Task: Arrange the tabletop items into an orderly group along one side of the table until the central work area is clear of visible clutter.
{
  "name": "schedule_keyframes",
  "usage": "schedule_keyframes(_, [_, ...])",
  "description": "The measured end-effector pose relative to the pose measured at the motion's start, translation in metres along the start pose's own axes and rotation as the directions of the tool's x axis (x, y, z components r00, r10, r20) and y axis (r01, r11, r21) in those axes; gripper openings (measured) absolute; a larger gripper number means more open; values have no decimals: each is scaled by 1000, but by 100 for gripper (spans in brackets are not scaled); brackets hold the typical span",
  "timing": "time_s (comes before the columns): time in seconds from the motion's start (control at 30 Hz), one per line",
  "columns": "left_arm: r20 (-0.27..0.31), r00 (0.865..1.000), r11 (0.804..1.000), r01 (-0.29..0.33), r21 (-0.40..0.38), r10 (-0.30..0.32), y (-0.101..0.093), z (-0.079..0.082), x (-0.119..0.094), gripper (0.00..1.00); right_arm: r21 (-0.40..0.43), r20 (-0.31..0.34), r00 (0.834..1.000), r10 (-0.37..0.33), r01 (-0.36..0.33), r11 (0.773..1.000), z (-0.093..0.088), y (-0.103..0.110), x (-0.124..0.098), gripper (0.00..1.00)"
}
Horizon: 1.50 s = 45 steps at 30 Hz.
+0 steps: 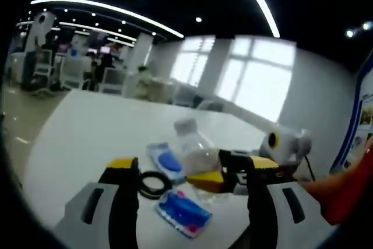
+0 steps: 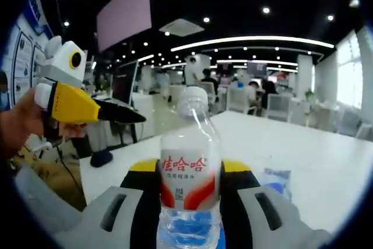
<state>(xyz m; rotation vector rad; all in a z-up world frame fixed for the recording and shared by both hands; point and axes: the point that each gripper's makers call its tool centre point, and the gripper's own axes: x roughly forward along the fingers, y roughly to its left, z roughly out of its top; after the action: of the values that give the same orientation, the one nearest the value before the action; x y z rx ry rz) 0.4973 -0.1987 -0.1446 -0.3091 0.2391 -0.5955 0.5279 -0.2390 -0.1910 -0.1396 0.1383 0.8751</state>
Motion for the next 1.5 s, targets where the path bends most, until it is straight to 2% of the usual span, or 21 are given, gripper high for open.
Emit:
schedule_keyframes(0.13, [25,998,995,59,-76,-57,-5,8,10,71,-9,30,1000,7,-7,1000,10,6,-2,38])
schedule_keyframes(0.33, [19,994,986,108,-125,-106,-13,8,22,70,-29,68,997,22,-20,999,22,14,-4,38])
schedule_keyframes(0.83, [-7,993,978,113,-175,-116,-11,3,28,57,-86,102,994,36,-28,996,33,27,-5,38])
schedule_keyframes(1.03, [-37,992,980,111,-163,-118,-12,-3,29,53,-102,103,994,34,-24,995,33,28,-5,38])
schedule_keyframes(1.3, [-25,990,977,134,-164,-140,-15,-1,29,39,-100,105,994,38,-28,995,34,30,-5,38])
schedule_keyframes(1.5, [-26,990,978,132,-162,-138,-16,0,29,38,-97,108,993,40,-29,995,35,30,-5,38])
